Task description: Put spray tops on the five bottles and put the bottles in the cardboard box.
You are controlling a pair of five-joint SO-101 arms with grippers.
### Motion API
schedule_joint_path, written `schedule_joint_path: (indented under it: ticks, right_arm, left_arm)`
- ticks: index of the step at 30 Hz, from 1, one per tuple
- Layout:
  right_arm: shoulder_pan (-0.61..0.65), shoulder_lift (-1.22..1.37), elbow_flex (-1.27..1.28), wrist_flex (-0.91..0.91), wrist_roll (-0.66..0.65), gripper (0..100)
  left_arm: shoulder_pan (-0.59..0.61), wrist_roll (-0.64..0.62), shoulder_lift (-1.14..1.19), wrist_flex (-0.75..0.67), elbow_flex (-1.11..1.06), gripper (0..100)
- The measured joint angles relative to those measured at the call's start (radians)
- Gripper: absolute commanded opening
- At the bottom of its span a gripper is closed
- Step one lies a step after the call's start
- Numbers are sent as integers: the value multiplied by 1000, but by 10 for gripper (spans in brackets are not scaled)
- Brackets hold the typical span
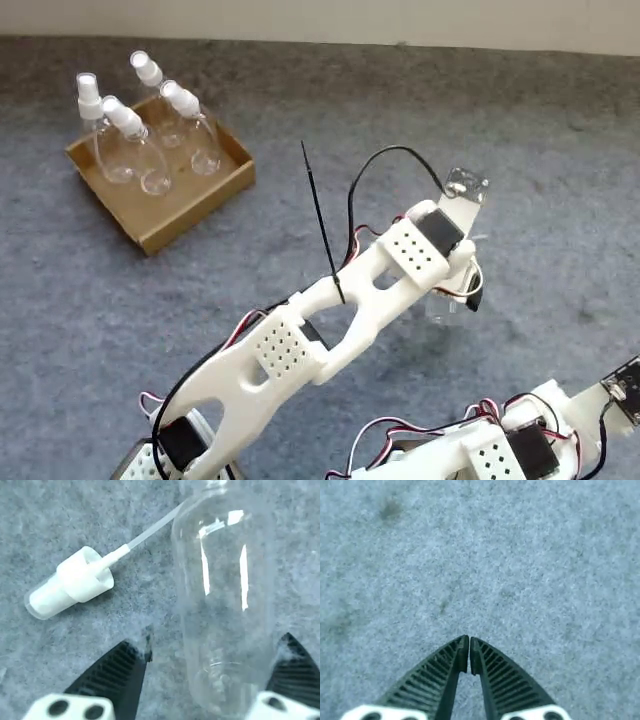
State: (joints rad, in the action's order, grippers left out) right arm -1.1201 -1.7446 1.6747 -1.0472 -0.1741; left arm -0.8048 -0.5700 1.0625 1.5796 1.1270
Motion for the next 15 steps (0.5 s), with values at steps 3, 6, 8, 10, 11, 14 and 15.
schedule_joint_path:
  ticks: [3, 6, 8, 10, 11, 14, 15]
  right_arm:
    - [0, 0, 0, 0, 0, 9]
    - [0, 0, 0, 0, 0, 9]
    - [0, 0, 0, 0, 0, 9]
    - [0, 0, 0, 0, 0, 9]
    - [0, 0, 0, 0, 0, 9]
    - [0, 0, 0, 0, 0, 9]
    - [0, 0, 0, 0, 0, 9]
  left_arm:
    - [2, 0, 25, -5, 0, 306]
    - [-2, 0, 34, -9, 0, 306]
    - [-2, 0, 34, -9, 0, 306]
    - [0, 0, 34, -9, 0, 306]
    - [0, 0, 34, -9, 0, 305]
    - [-2, 0, 34, -9, 0, 305]
    - [-2, 0, 34, -9, 0, 305]
